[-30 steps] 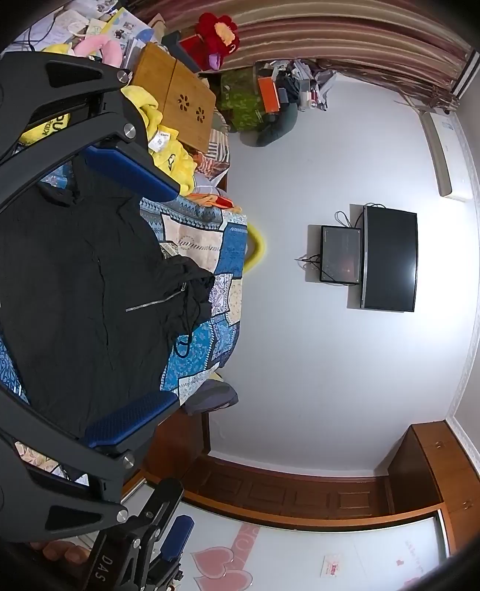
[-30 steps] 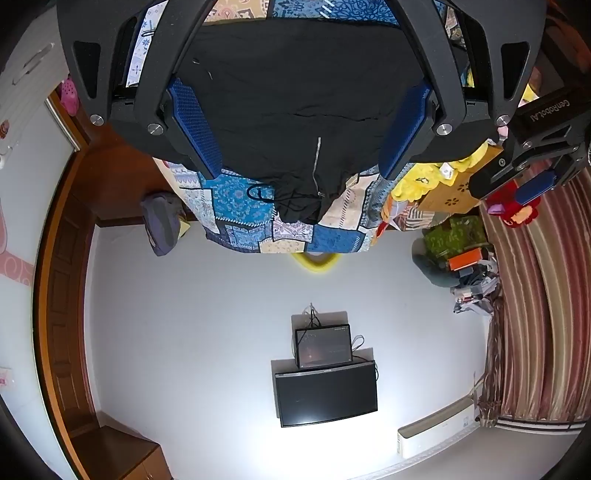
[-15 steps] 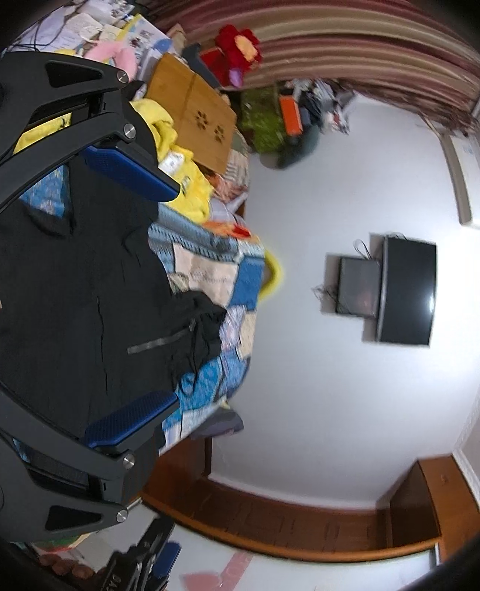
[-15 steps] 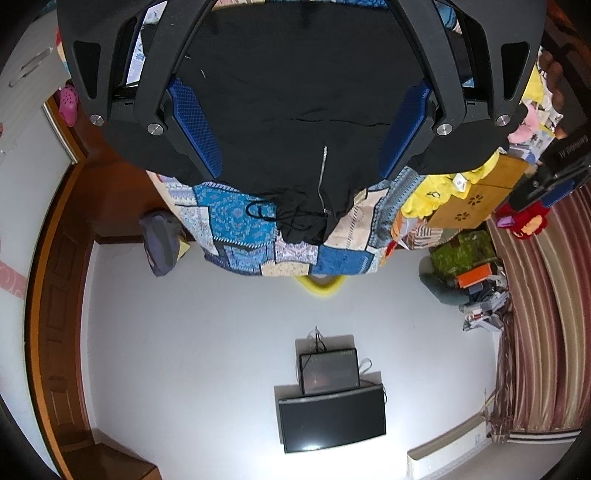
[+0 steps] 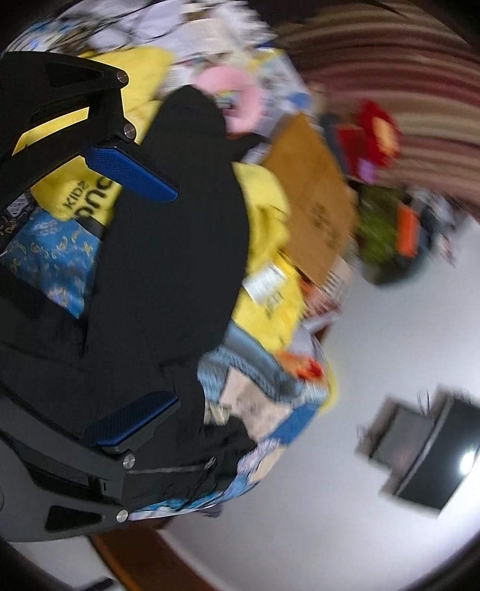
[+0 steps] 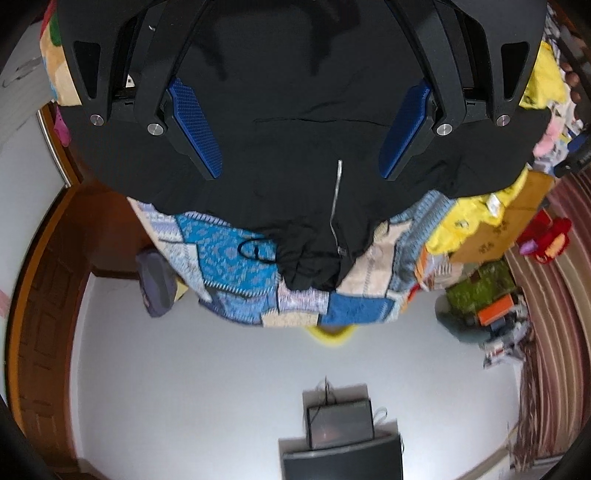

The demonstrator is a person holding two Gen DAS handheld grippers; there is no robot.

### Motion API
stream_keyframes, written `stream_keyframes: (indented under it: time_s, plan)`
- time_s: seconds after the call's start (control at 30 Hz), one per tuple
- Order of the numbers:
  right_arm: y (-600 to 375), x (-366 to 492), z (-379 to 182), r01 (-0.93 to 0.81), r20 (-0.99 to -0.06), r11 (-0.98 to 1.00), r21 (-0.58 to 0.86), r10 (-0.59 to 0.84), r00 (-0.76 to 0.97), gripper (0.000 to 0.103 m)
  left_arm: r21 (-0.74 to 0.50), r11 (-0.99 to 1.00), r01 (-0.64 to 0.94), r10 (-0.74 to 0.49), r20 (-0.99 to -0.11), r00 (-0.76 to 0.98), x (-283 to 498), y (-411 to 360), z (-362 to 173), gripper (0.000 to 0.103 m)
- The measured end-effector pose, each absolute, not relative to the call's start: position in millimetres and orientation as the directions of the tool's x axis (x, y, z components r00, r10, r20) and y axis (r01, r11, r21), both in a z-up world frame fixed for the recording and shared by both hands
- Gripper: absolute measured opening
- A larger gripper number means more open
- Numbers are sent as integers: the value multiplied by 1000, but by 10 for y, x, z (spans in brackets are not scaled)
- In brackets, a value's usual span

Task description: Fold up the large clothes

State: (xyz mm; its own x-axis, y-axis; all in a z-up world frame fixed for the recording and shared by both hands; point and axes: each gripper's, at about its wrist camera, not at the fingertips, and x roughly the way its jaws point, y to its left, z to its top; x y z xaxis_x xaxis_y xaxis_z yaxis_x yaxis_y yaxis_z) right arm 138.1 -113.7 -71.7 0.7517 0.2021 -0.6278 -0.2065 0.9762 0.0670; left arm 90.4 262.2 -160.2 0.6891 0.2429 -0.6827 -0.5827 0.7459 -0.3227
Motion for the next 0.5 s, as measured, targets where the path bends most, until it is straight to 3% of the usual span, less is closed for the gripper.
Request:
stream_keyframes:
  time_s: [0.13, 0.37, 0.5]
  plan:
    - [-1049, 1651, -904, -225, -701, 973, 42, 190, 688, 85, -420, 632, -652, 159, -752, 639, 856, 3123, -2057, 103]
    - [-922, 2039, -1180, -242, -805, 969, 47, 180, 566, 85, -475, 508, -718, 72, -807, 585, 720, 3587, -2598, 103]
    - [-788, 2103, -1283, -278, -827, 961, 10, 164, 538, 85, -511, 417, -752, 31, -819, 573, 602, 3754, -2856, 96]
